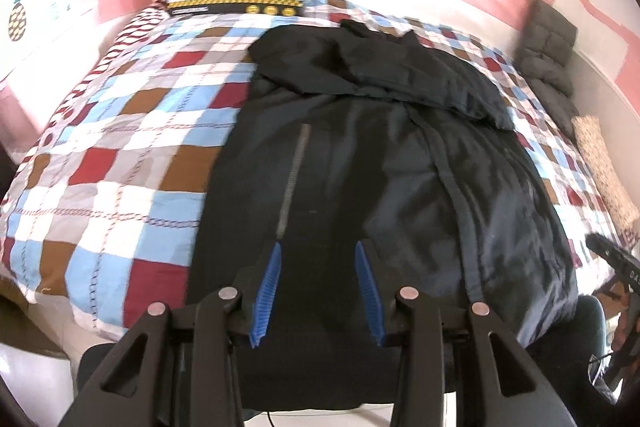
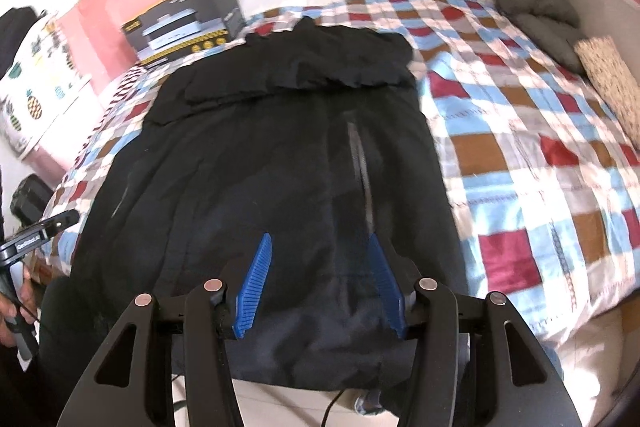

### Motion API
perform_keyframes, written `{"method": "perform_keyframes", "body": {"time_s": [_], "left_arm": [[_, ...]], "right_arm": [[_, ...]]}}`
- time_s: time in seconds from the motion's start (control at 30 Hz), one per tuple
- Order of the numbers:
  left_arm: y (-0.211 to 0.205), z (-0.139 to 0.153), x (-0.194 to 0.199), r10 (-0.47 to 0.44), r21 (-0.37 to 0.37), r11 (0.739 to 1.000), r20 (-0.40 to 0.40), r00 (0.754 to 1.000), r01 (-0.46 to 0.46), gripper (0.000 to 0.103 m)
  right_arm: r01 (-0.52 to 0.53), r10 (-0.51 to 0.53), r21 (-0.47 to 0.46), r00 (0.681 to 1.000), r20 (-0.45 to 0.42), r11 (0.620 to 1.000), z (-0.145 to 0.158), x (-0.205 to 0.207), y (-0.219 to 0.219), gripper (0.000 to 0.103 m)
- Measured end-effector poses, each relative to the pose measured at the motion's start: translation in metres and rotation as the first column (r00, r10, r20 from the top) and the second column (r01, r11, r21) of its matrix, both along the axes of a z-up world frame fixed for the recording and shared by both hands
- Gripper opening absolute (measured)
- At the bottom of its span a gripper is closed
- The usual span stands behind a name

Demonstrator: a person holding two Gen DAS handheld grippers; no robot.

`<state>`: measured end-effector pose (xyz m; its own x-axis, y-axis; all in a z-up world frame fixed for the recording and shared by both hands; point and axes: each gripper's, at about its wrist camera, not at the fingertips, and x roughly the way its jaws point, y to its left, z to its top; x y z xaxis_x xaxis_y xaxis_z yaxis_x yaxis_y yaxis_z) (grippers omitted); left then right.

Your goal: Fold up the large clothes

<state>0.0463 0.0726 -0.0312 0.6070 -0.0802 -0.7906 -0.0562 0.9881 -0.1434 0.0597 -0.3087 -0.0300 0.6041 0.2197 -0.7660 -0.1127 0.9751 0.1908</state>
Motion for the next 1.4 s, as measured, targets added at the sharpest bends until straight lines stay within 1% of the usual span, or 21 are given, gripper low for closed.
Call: {"method": "perform_keyframes", "body": {"time_s": [0.03, 0.1, 0.17, 0.37, 0.43, 0.53, 0.63, 0.7, 0.77, 0.8, 0.87, 0.97, 1.03, 1.1, 1.17, 1.3, 1.33, 1.4], "left_arm": [[0.006, -0.001, -0.001, 0.014, -0.001, 1.0, -0.001, 1.0, -0.014, 0.041], [0.019, -0.003, -0.001, 0.044, 0.004, 0.999, -0.006, 0.999, -0.043, 0.047], [0.03, -0.008, 0.0, 0.06, 0.003, 0.998, -0.016, 0.998, -0.06, 0.05], [0.054, -0.032, 0.009, 0.088, -0.01, 0.996, -0.076, 0.993, -0.089, 0.052], [0.061, -0.043, 0.015, 0.092, -0.014, 0.995, -0.107, 0.99, -0.094, 0.053], [0.069, -0.061, 0.023, 0.08, -0.062, 0.994, -0.159, 0.984, -0.091, 0.054], [0.072, -0.077, 0.028, 0.068, -0.123, 0.988, -0.202, 0.977, -0.094, 0.056], [0.071, -0.083, 0.028, 0.064, -0.149, 0.984, -0.206, 0.977, -0.096, 0.062], [0.069, -0.083, 0.027, 0.061, -0.149, 0.985, -0.198, 0.978, -0.092, 0.062], [0.068, -0.082, 0.026, 0.06, -0.147, 0.985, -0.193, 0.979, -0.089, 0.062], [0.067, -0.082, 0.023, 0.057, -0.165, 0.982, -0.189, 0.98, -0.089, 0.062], [0.07, -0.081, 0.016, 0.048, -0.221, 0.971, -0.189, 0.981, -0.09, 0.061], [0.073, -0.081, 0.011, 0.035, -0.263, 0.961, -0.192, 0.981, -0.085, 0.061], [0.073, -0.084, 0.01, -0.001, -0.277, 0.959, -0.199, 0.98, -0.055, 0.061], [0.073, -0.088, 0.015, -0.016, -0.264, 0.964, -0.208, 0.978, -0.04, 0.061], [0.078, -0.09, 0.029, 0.005, -0.314, 0.947, -0.193, 0.981, -0.066, 0.062], [0.077, -0.09, 0.032, 0.009, -0.325, 0.943, -0.195, 0.981, -0.073, 0.063], [0.071, -0.089, 0.032, -0.009, -0.319, 0.946, -0.196, 0.981, -0.055, 0.064]], "right_arm": [[0.012, -0.012, 0.006, 1.0, -0.007, 1.0, -0.002, 0.0, -0.005, 0.061], [0.035, -0.035, 0.018, 0.999, -0.024, 0.999, -0.008, 0.001, -0.017, 0.064], [0.047, -0.046, 0.028, 0.998, -0.05, 0.998, -0.015, 0.003, -0.025, 0.064], [0.101, -0.094, 0.052, 0.987, -0.13, 0.994, -0.042, 0.009, -0.054, 0.065], [0.128, -0.114, 0.077, 0.98, -0.163, 0.989, -0.051, 0.012, -0.067, 0.065], [0.154, -0.13, 0.119, 0.972, -0.194, 0.981, -0.061, 0.018, -0.082, 0.065], [0.178, -0.134, 0.161, 0.958, -0.254, 0.971, -0.076, 0.026, -0.094, 0.066], [0.188, -0.123, 0.199, 0.947, -0.297, 0.962, -0.088, 0.028, -0.1, 0.066], [0.187, -0.105, 0.239, 0.943, -0.317, 0.953, -0.094, 0.026, -0.101, 0.066], [0.186, -0.1, 0.254, 0.943, -0.318, 0.949, -0.095, 0.025, -0.1, 0.069], [0.176, -0.082, 0.271, 0.942, -0.326, 0.946, -0.096, 0.023, -0.099, 0.069], [0.123, 0.006, 0.347, 0.937, -0.35, 0.93, -0.095, 0.019, -0.095, 0.07], [0.076, 0.053, 0.352, 0.938, -0.343, 0.933, -0.093, 0.014, -0.092, 0.071], [0.056, 0.08, 0.367, 0.935, -0.344, 0.928, -0.093, 0.015, -0.093, 0.071], [0.08, 0.065, 0.376, 0.932, -0.357, 0.923, -0.097, 0.019, -0.099, 0.071], [0.138, 0.023, 0.423, 0.935, -0.355, 0.895, -0.106, 0.03, -0.106, 0.071], [0.142, 0.02, 0.428, 0.935, -0.354, 0.893, -0.106, 0.031, -0.105, 0.071], [0.129, 0.034, 0.424, 0.934, -0.356, 0.896, -0.104, 0.031, -0.101, 0.071]]}}
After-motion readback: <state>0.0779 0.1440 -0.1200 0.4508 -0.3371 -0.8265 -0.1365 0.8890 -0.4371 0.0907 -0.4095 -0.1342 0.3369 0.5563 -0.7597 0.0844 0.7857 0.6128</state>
